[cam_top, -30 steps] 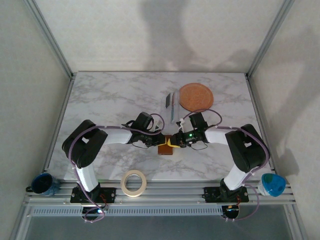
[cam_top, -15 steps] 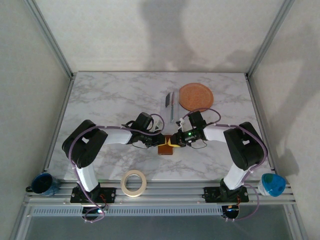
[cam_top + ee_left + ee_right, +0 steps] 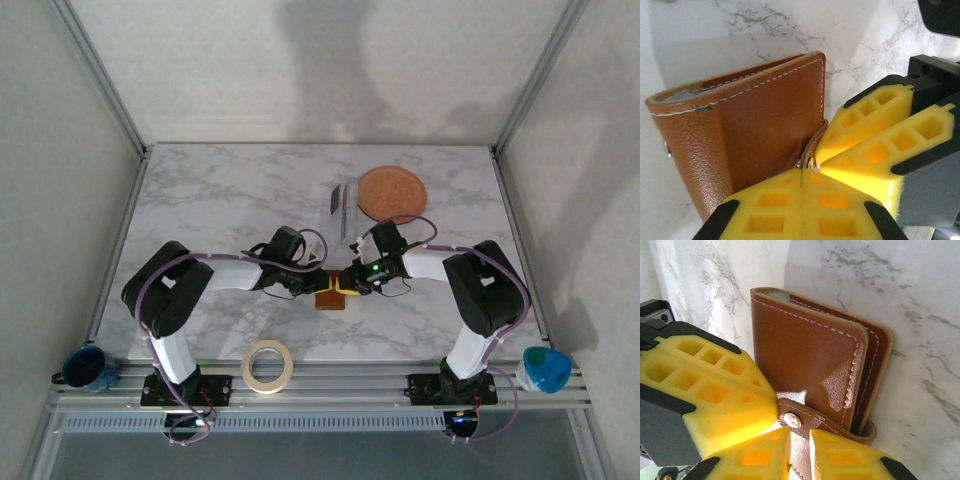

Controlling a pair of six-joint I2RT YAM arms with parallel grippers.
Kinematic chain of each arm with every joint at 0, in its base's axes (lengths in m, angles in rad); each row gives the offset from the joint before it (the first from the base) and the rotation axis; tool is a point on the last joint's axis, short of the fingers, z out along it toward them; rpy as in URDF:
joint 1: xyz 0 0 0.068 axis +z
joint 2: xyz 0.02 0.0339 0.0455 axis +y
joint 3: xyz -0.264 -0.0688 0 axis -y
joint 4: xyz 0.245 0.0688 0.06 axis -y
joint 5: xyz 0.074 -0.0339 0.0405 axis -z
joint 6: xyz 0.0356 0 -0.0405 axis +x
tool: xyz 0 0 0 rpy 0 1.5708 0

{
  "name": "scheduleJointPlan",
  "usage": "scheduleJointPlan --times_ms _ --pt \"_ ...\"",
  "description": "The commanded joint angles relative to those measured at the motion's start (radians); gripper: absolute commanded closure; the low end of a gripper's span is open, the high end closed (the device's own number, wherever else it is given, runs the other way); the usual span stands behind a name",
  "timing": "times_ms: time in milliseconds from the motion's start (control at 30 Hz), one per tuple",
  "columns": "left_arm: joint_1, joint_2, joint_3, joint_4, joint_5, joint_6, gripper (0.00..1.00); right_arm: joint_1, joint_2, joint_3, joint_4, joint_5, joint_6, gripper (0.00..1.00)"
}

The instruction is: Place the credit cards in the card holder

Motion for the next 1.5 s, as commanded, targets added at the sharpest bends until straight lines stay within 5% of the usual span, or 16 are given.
scheduleJointPlan --times_ms 0,367,767,1133,1300,1467 --pt "0.006 0.004 -0.008 -0.003 0.001 0.001 1.00 0.010 0.016 0.019 -0.031 0.040 -0.017 0.82" --pt "0.008 0.011 -0.007 -0.055 -0.064 0.019 1.00 0.021 -0.082 0.050 -0.091 0.064 0.001 0.85" --pt "0.008 0.011 -0.011 -0.045 -0.058 0.016 1.00 0.079 -0.009 0.080 -0.084 0.138 0.016 0.89" --pt "0.008 0.004 -0.017 -0.023 -0.043 0.004 1.00 0.142 0.053 0.082 -0.163 0.358 0.011 0.93" --pt "0.009 -0.002 -0.014 -0.022 -0.044 0.000 1.00 0.202 0.104 0.135 -0.298 0.563 -0.002 0.96" --pt "0.035 -0.065 -0.021 -0.038 -0.070 -0.003 0.96 0.213 0.055 0.097 -0.245 0.526 0.026 0.95"
